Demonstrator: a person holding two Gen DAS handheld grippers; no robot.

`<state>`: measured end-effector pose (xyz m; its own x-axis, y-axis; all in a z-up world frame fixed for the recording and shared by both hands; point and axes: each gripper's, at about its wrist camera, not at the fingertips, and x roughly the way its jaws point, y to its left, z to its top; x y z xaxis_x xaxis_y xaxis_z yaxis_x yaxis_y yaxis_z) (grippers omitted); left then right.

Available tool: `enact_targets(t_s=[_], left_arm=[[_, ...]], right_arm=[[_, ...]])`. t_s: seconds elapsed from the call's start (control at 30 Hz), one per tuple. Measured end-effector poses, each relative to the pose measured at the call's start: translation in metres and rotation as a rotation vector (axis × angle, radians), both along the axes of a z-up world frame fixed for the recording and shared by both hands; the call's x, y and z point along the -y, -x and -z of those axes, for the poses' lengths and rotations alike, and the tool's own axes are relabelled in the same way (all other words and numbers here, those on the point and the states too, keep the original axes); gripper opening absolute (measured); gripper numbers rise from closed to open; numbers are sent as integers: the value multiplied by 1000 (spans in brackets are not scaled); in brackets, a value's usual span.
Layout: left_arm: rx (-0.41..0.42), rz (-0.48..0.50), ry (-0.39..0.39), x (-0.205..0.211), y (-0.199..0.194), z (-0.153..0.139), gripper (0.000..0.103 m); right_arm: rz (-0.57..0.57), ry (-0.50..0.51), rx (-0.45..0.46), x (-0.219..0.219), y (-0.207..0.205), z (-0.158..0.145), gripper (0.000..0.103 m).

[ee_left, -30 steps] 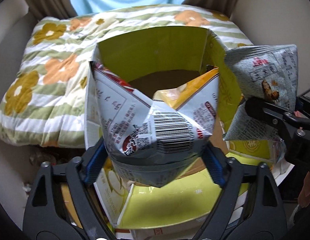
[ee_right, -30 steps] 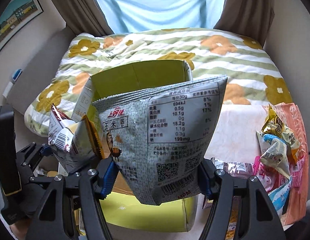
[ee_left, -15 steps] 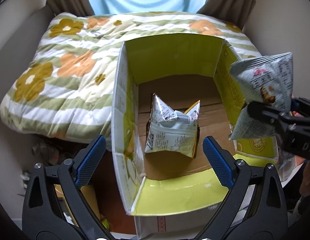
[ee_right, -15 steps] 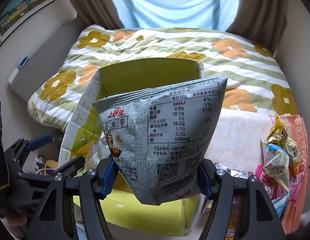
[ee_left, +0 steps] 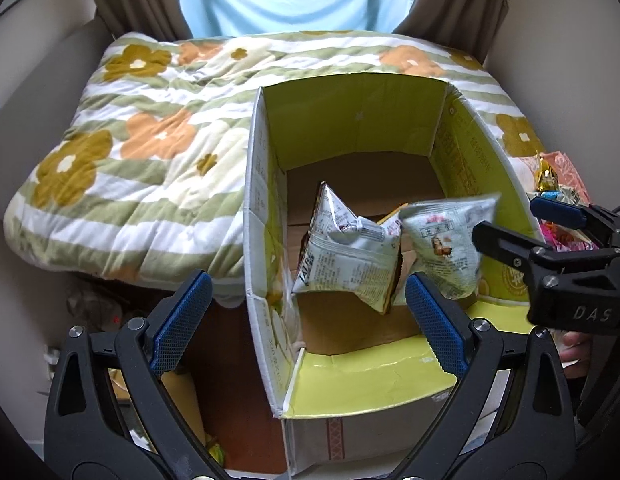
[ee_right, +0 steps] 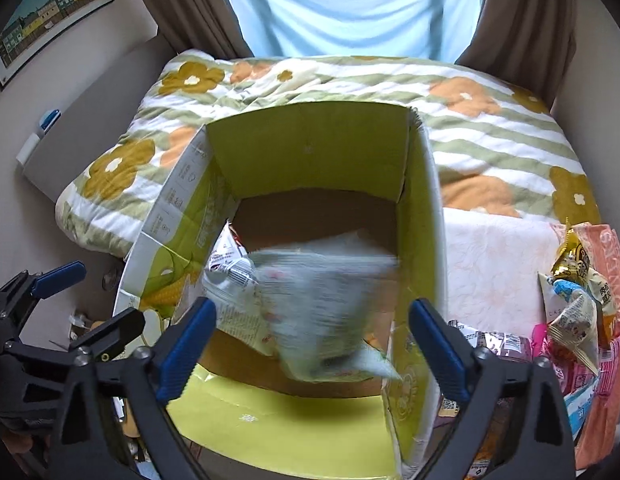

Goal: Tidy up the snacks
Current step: 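Carry both bags over the yellow box and release them inside with both grippers, then move both grippers back to the snack pile on the table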

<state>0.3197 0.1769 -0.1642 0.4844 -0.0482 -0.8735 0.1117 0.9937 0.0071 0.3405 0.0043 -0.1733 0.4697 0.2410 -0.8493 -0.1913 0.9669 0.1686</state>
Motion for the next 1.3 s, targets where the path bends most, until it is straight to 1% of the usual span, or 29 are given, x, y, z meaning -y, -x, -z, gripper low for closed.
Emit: enact_targets(t_s=[0.1, 0.3, 0.4, 0.53, 0.67, 0.8, 0.93, 1.03, 1.13, 1.3], left_arm=[[12, 11, -6, 1, 3, -3, 97], [37, 31, 7, 0, 12, -8, 97], [40, 21, 20, 1, 15, -7, 97], [52, 14, 36, -1, 25, -12, 97], [61, 13, 22, -1, 32, -16, 97], [70, 4, 27, 5, 38, -21, 97], [92, -11, 31, 21, 49, -29, 97], [114, -22, 38, 37, 59, -37, 97], [138, -38, 45, 60, 72, -46, 97], [155, -56, 69, 109, 97, -55, 97]], right_arm=[[25, -14, 8, 5, 3, -2, 97], [50, -23, 23, 8, 15, -5, 97], [48, -3, 35, 7, 20, -9, 97], [65, -8, 45, 9, 28, -16, 97], [80, -2, 65, 13, 37, -24, 97], [80, -19, 81, 21, 47, -31, 97], [71, -23, 102, 37, 58, -39, 97], [71, -49, 132, 57, 67, -48, 97], [68, -70, 157, 81, 77, -57, 97], [57, -41, 194, 138, 100, -73, 97]])
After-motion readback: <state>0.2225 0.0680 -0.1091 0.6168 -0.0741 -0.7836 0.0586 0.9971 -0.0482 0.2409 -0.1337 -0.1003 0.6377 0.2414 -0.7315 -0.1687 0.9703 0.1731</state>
